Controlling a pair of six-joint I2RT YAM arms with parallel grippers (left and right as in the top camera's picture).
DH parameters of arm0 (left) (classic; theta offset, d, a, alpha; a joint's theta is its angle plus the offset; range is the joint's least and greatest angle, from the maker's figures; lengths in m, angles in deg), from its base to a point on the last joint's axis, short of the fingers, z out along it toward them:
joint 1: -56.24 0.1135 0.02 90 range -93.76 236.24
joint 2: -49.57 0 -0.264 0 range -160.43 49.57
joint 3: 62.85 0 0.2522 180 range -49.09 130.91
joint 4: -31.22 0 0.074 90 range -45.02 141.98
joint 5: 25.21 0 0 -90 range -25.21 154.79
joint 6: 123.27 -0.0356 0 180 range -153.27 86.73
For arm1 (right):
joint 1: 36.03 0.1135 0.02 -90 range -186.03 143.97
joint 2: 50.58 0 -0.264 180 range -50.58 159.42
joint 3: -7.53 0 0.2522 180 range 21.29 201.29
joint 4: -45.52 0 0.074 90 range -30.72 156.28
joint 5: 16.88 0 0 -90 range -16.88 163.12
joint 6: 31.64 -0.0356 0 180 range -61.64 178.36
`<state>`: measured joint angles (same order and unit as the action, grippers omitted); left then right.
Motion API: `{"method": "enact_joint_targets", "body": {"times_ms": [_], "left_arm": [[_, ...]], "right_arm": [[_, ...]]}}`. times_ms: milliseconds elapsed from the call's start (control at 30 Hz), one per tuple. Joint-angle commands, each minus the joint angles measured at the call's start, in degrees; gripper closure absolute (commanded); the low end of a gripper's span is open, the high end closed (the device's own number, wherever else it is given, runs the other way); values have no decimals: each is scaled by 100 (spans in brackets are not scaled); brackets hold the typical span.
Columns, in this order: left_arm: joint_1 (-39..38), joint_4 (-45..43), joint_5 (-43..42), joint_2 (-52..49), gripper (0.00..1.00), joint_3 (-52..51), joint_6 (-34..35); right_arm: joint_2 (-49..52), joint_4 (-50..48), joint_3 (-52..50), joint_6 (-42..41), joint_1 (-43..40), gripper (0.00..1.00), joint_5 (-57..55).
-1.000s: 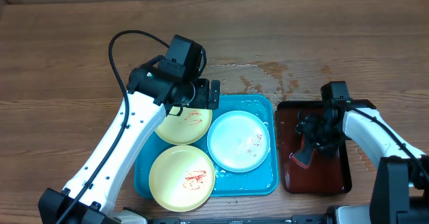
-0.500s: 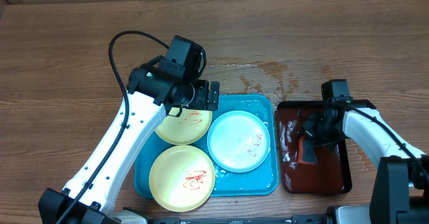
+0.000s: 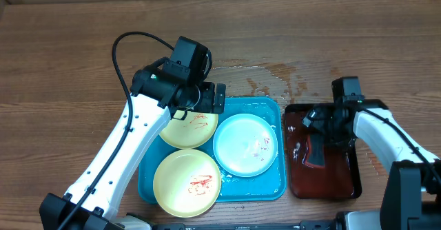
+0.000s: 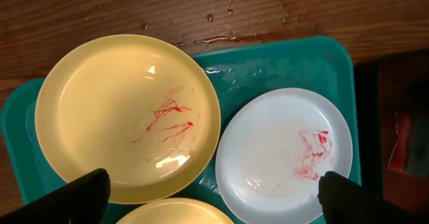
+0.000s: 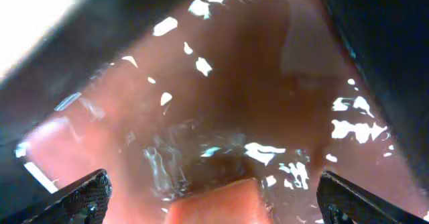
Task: Clean dirty plates on tray and stack at the side
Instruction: 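Lower the right gripper onto the green-and-orange sponge in the brown tray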
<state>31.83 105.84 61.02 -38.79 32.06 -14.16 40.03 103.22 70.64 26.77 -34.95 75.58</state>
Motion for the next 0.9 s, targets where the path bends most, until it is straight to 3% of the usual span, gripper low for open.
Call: {"method": "enact_joint_targets", "body": {"times_ms": [0, 200, 400, 667, 867], "left_arm": [[-39, -11, 94, -42, 1, 98, -138], [-39, -11, 105, -42, 0, 98, -142], [-39, -90, 101, -42, 0, 98, -245], [-39, -138, 101, -42, 0, 98, -251], [-39, -131, 98, -42, 0, 98, -291]], "right_arm": [[-4, 306, 704, 446, -46, 0, -87], [-13, 2131, 1674, 273, -46, 0, 0], [-155, 3467, 1464, -57, 96, 0, 175], [-673, 2970, 562, -289, 1226, 0, 597], [-658, 1777, -411, -645, 1513, 0, 964]]}}
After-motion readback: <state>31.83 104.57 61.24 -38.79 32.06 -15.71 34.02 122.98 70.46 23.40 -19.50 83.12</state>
